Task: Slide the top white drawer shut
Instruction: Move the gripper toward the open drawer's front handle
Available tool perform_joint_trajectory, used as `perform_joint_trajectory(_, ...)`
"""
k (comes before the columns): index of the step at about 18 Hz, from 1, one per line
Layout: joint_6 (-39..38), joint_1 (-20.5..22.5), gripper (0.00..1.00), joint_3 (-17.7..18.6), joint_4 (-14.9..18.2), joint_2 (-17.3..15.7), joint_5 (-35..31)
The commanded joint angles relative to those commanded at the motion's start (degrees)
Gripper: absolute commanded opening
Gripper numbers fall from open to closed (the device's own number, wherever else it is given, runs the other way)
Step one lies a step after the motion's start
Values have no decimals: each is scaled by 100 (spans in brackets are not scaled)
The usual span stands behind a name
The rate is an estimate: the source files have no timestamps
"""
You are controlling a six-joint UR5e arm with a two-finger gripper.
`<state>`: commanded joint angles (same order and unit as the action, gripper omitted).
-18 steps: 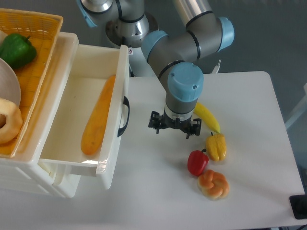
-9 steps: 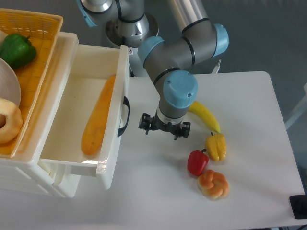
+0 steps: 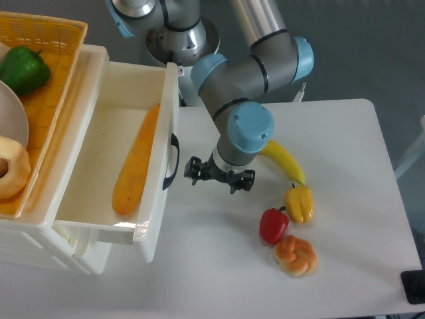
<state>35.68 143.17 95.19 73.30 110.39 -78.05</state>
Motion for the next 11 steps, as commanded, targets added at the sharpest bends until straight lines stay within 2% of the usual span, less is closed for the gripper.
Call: perform_joint_trajectory(11,-9,-97,100,0,61,-26,185)
